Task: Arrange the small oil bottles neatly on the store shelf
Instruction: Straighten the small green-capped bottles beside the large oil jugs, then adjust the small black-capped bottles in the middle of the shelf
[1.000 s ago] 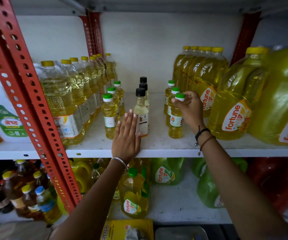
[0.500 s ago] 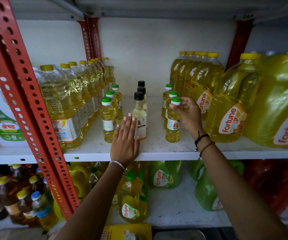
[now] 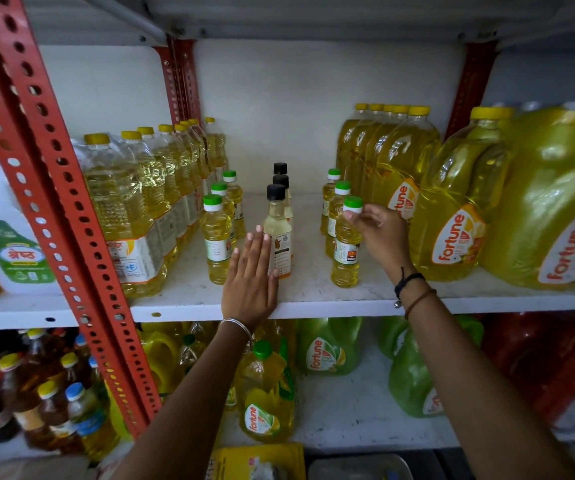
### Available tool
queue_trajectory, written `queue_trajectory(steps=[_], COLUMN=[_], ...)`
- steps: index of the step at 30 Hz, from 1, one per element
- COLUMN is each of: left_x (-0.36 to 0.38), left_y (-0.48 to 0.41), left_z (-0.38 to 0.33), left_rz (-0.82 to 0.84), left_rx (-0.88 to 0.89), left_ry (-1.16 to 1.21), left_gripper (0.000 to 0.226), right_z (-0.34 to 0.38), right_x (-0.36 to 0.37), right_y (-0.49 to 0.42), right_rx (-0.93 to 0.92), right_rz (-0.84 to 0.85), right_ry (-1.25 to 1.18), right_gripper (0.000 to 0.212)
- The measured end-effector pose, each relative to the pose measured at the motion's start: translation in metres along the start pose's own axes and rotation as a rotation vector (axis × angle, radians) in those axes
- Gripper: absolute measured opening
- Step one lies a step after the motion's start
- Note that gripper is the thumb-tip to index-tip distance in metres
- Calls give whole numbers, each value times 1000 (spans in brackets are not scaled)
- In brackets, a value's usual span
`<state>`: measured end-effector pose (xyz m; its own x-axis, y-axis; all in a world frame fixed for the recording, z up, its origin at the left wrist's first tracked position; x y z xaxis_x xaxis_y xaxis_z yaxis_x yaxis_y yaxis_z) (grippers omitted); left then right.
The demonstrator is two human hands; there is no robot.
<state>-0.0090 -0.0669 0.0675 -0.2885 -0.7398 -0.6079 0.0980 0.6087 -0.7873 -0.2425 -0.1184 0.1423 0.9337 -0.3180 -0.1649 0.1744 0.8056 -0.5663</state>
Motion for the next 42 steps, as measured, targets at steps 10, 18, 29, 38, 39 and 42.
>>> queue_trajectory(steps=[10,18,29,38,39,42], left_x=[-1,1,-29,-36,-36,-35], left_y=[-1,-1,-2,11,11,10], left_z=[-1,-1,13,51,53,57], left_rz=[17,44,-43,0,0,-8], left_rx=[-6,-12,-31,16,18,10], left_ry=[10,-15,38,-33,-35,-30], left_gripper=[59,60,60,61,61,61], right_z=[16,21,46,84,81,63], right_x=[-16,-19,-35,34,48,80], right_y=[22,29,55,65,61,46], right_rx=[-13,-29,-144,-246,-234,-124], right_rz=[-10,-13,-309,-197,-153,-34], right_ry=[-40,-44,-11,-164,-146,-114], right_gripper=[28,29,46,25,26,36])
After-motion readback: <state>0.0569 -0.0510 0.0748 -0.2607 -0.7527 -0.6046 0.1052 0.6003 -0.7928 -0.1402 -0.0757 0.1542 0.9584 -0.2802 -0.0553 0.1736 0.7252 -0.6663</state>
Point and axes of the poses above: each hand's wrist, its own y-axis away from the middle knuckle, its own x-axis out of the palm, z = x × y, the point moved 10 cm from there along -y, towards the middle knuckle, and after that the axes turned 3 degrees about -z, right-handed, at the moved point
